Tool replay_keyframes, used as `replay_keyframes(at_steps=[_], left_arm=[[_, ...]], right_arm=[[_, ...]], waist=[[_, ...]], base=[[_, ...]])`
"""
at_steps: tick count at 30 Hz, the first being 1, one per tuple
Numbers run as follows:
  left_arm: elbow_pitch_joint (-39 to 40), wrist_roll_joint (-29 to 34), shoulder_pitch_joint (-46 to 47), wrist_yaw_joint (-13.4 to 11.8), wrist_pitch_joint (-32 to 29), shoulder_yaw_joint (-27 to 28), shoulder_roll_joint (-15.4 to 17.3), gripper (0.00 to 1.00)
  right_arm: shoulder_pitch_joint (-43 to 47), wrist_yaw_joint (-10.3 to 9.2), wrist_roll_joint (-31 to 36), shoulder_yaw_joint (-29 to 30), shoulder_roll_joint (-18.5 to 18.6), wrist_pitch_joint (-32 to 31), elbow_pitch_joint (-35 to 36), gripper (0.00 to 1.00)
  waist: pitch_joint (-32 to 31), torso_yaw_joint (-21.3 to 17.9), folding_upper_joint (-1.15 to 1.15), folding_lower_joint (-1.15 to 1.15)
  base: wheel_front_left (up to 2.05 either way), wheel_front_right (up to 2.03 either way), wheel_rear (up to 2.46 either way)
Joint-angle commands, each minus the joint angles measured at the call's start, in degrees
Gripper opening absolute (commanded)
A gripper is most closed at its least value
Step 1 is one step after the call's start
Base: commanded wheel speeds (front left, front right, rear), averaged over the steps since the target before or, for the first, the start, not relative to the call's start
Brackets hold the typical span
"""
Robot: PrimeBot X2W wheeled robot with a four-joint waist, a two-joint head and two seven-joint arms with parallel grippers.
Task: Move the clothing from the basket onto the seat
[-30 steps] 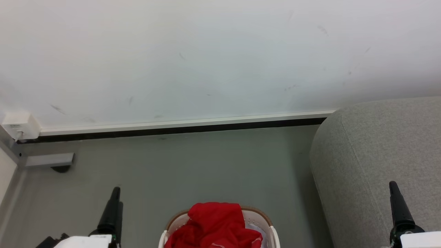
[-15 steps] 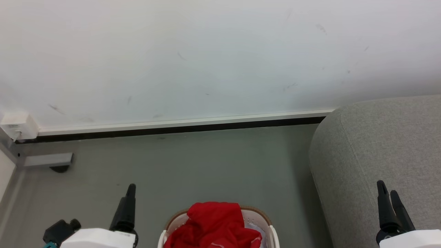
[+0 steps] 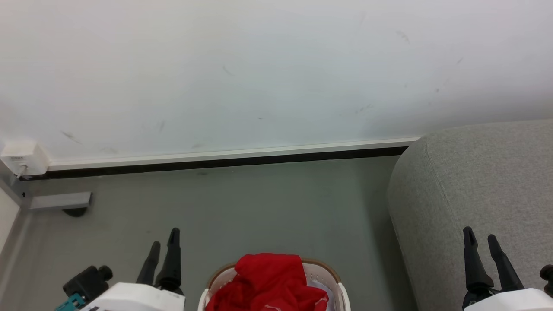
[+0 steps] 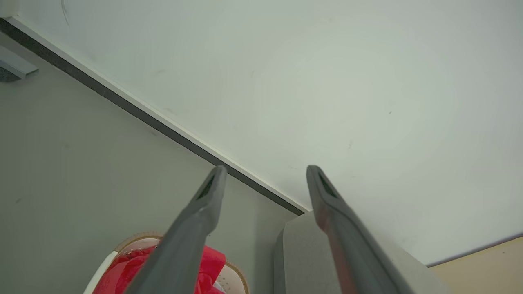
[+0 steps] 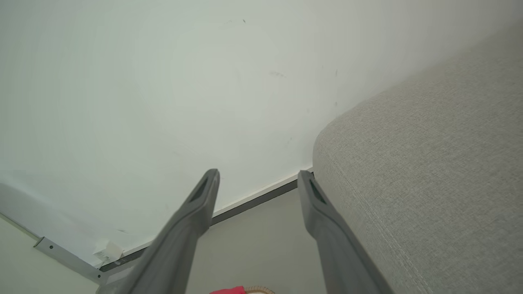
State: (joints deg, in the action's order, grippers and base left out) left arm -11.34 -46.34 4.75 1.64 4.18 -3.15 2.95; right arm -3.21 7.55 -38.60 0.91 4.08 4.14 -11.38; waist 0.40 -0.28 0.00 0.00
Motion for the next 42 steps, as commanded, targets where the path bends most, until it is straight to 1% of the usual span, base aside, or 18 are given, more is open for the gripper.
replay_keyframes(at_steps=[1, 12, 28, 42], left_arm=[[0.87, 2.08, 0.66, -0.30, 0.55, -0.14, 0.84, 1.00], [1.60, 10.21, 0.05, -1.94, 2.52, -0.72, 1.78, 1.00], [1.92, 20.77, -1.22, -3.57, 5.03, -2.33, 3.01, 1.00], [2.05, 28.44, -2.01, -4.62, 6.93, -3.55, 3.53, 1.00]], right_arm=[[-0.06, -0.04, 1.91, -0.06, 0.77, 0.60, 0.76, 1.00], [0.36, -0.05, 10.28, -0.89, 0.42, 2.57, 0.94, 1.00], [0.59, -0.07, 17.05, -2.18, 0.50, 5.07, 0.31, 1.00], [0.64, -0.08, 21.65, -2.10, 0.25, 6.98, -0.09, 1.00]], waist=[[-0.01, -0.03, 0.00, 0.00], [0.05, -0.25, 0.00, 0.00], [0.07, -0.21, 0.00, 0.00], [0.26, -0.25, 0.00, 0.00]], base=[[0.00, 0.00, 0.00], [0.00, 0.00, 0.00], [0.00, 0.00, 0.00], [0.00, 0.00, 0.00]])
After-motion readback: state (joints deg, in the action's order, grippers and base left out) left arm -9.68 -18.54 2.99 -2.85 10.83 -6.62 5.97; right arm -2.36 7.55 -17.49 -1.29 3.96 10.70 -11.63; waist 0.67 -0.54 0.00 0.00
